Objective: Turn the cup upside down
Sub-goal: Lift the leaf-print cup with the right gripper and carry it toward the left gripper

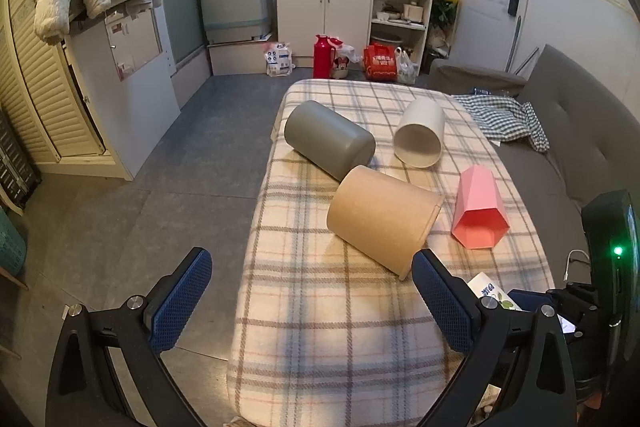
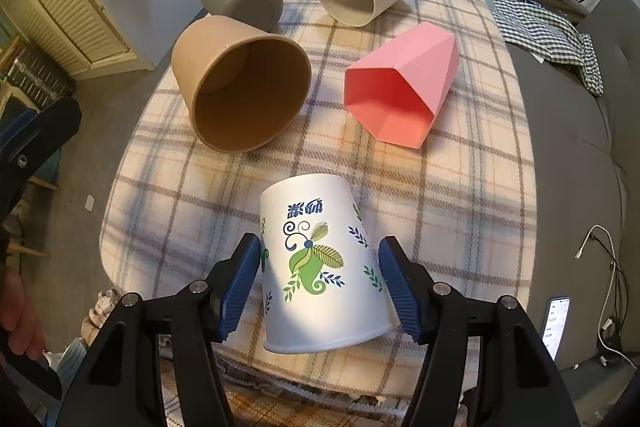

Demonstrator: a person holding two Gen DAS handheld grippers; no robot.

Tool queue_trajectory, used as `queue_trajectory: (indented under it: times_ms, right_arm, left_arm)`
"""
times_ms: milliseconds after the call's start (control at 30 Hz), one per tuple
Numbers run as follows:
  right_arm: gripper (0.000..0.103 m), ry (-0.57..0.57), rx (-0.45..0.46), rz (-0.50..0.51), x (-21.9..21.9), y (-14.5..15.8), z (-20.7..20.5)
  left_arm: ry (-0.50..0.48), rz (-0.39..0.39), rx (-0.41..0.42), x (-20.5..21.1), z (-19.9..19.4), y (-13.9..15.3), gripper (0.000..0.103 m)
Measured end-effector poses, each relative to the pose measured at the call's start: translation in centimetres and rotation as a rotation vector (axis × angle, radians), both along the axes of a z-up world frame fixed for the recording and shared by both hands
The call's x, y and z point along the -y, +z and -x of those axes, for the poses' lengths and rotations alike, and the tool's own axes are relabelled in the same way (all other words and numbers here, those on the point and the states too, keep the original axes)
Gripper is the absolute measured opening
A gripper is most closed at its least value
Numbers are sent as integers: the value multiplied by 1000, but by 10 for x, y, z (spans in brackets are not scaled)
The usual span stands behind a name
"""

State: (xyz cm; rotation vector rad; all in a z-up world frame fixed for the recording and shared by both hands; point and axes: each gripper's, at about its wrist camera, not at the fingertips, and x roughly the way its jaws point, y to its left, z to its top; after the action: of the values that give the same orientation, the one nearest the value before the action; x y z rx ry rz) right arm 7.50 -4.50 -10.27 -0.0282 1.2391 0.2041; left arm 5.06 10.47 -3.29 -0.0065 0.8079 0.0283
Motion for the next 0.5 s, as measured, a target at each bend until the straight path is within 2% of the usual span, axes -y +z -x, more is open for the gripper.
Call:
queue_trajectory:
  times_ms: [133, 200, 300, 500]
  right_arm:
    - [65, 1, 3, -5, 2, 0, -3]
    - [81, -5, 19, -12, 6, 3, -3]
    - [82, -12, 50, -44, 14, 11, -2]
    - [82, -26, 123, -36, 39, 34, 1]
  left_arm:
    - [12, -18, -9, 4, -3, 1, 103]
    - [15, -24, -14, 5, -6, 2, 103]
    - [11, -40, -24, 10, -10, 4, 103]
    - [-23, -43, -40, 28, -16, 8, 103]
